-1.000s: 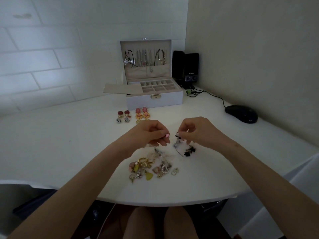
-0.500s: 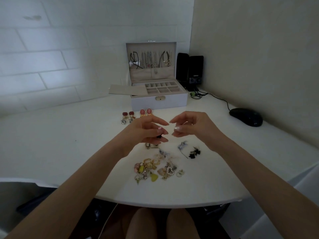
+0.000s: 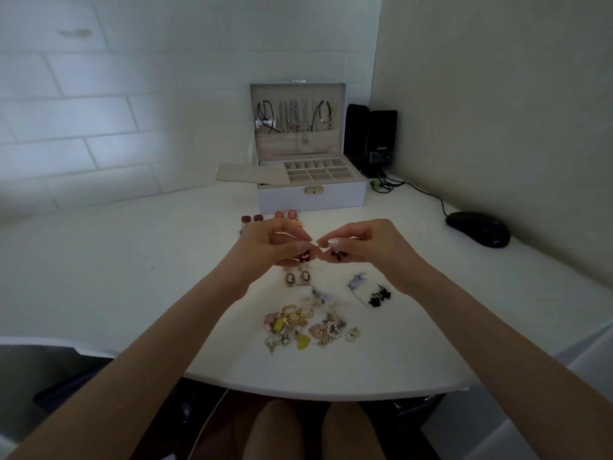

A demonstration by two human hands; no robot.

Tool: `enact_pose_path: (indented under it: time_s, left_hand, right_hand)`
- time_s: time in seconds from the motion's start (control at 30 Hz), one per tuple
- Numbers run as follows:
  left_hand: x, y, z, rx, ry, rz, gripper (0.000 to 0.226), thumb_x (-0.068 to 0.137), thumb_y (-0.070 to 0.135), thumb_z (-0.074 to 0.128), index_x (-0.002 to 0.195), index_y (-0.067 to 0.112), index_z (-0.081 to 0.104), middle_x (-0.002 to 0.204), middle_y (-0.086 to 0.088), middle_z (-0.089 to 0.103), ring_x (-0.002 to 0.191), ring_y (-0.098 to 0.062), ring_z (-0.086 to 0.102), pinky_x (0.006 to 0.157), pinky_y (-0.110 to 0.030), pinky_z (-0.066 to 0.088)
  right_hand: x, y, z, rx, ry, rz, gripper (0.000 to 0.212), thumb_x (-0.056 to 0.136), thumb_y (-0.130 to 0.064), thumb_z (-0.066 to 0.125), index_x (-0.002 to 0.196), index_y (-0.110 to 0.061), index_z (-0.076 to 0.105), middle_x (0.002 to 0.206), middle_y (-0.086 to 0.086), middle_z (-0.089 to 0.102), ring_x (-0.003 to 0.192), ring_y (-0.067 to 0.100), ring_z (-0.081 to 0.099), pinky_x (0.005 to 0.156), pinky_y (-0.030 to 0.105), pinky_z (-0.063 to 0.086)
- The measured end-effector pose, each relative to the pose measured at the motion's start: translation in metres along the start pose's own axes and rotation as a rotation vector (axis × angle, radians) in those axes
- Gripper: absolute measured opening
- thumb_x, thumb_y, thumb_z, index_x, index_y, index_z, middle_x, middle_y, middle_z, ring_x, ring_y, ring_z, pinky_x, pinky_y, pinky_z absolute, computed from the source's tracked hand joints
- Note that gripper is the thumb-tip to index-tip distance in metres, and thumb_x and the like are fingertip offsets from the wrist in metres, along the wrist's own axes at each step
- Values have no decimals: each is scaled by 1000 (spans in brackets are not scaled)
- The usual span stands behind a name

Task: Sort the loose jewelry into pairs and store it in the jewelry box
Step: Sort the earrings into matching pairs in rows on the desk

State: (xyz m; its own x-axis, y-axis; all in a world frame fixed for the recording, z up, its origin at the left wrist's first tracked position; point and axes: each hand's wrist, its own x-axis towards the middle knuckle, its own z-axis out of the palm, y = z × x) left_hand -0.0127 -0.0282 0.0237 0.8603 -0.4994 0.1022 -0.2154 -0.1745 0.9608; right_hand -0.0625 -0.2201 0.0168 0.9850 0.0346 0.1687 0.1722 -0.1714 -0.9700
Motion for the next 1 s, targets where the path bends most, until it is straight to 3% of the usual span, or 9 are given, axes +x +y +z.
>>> enact_pose_path:
  time_s: [0.2, 0.3, 0.4, 0.6, 0.67, 0.83, 0.93, 1.0]
  left_hand:
    - [0, -1, -5, 54, 83, 68, 4, 84, 7, 64, 85, 10, 66, 82, -5, 68, 75, -9, 59, 70, -19, 45]
    - [0, -4, -12, 67, 129, 60, 8, 84, 9, 64, 82, 16, 67, 78, -7, 65, 73, -12, 55, 69, -21, 42]
    - [1, -10, -19, 91, 165, 46, 6, 83, 10, 65, 83, 15, 69, 73, -5, 64, 69, -10, 52, 68, -24, 38]
    - [4, -21, -35, 152, 256, 65, 7, 84, 9, 65, 86, 13, 71, 61, 13, 62, 56, 7, 53, 58, -5, 39]
    - [6, -27, -42, 205, 298, 56, 7, 84, 11, 65, 86, 16, 71, 65, 13, 64, 62, 4, 56, 62, -10, 40]
    - [9, -44, -58, 306, 331, -38, 3, 81, 15, 69, 84, 14, 69, 81, -5, 70, 82, -19, 65, 77, -30, 48]
    - [11, -50, -63, 334, 277, -107, 4, 80, 14, 71, 80, 15, 67, 78, -5, 70, 81, -21, 66, 81, -35, 49]
    - [14, -54, -65, 335, 243, -151, 4, 80, 12, 70, 81, 12, 67, 76, -4, 70, 76, -18, 65, 80, -33, 49]
  right_hand:
    - [10, -2, 8, -53, 16, -17, 25, 80, 10, 63, 102, -1, 67, 89, 14, 66, 83, 27, 72, 81, 32, 52]
    - [19, -4, 17, -70, 28, -24, 26, 78, 11, 63, 101, -2, 68, 88, 13, 65, 82, 26, 70, 78, 25, 53]
    - [29, -7, 26, -115, 54, -32, 27, 74, 12, 66, 91, -9, 70, 82, 10, 64, 73, 13, 65, 71, 17, 52]
    - [49, -6, 43, -171, 24, -6, 27, 69, 11, 71, 89, -7, 70, 75, 4, 67, 64, 6, 63, 64, 16, 52]
    - [57, -4, 50, -210, 24, 3, 27, 70, 8, 72, 92, -7, 71, 74, 1, 67, 60, 1, 61, 61, 14, 49]
    - [69, 2, 71, -322, 23, 11, 26, 70, 7, 72, 90, -10, 71, 78, 5, 69, 63, 2, 61, 57, 7, 46]
    - [77, 6, 81, -430, -24, -2, 28, 70, 7, 73, 92, -9, 71, 77, 4, 69, 64, 0, 60, 68, 8, 48]
    - [84, 10, 86, -480, -60, 12, 28, 68, 4, 75, 89, -13, 69, 71, -3, 67, 69, -1, 59, 91, 25, 46]
